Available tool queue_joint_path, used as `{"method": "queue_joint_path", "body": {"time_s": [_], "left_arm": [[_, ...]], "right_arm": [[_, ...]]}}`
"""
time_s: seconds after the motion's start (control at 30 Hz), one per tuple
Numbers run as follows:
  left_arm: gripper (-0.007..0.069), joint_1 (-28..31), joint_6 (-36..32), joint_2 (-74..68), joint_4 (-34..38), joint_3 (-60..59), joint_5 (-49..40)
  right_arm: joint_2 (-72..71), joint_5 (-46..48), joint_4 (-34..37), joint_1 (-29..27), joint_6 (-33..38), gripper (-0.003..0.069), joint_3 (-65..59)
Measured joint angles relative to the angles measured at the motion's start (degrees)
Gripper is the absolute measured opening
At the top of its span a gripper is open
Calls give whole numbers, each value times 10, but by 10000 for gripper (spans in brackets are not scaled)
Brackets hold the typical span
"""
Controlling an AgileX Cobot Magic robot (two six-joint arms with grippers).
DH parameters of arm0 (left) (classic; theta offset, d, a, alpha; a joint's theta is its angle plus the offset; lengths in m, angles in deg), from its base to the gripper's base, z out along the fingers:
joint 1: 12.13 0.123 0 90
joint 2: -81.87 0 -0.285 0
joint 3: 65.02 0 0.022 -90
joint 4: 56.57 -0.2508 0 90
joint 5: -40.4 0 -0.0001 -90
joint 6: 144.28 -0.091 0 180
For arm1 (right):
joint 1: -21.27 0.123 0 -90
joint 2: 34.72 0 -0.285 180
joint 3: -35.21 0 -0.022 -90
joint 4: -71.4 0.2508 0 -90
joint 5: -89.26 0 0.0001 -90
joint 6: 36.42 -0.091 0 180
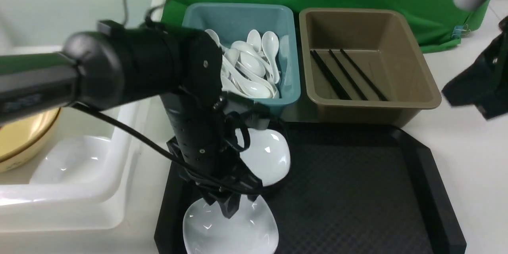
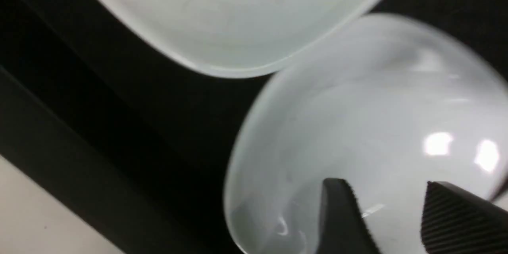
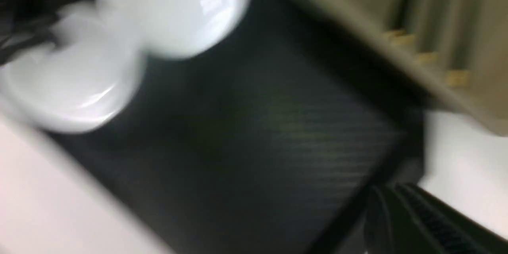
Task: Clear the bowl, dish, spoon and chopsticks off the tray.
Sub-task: Use the left arm to grab the plate
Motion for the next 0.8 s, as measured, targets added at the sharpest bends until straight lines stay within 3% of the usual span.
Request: {"method": "queue_joint_path", "body": {"time_s": [0.2, 0.37, 0.63, 0.7, 0.8], "left_arm": [[373, 3, -10, -10, -34, 0, 32], [374, 3, 3, -12, -83, 0, 45], [375, 4, 16, -58, -83, 1, 42], [371, 4, 18, -67, -80, 1, 40], [293, 4, 19, -73, -60, 1, 34]], "right_arm": [[-2, 11, 59, 31, 81, -2, -29], [-2, 14, 61, 65, 105, -2, -56], [-2, 12, 63, 84, 112, -2, -57], [-2, 11, 63, 84, 112, -2, -57], [-2, 11, 63, 84, 112, -2, -57]]}}
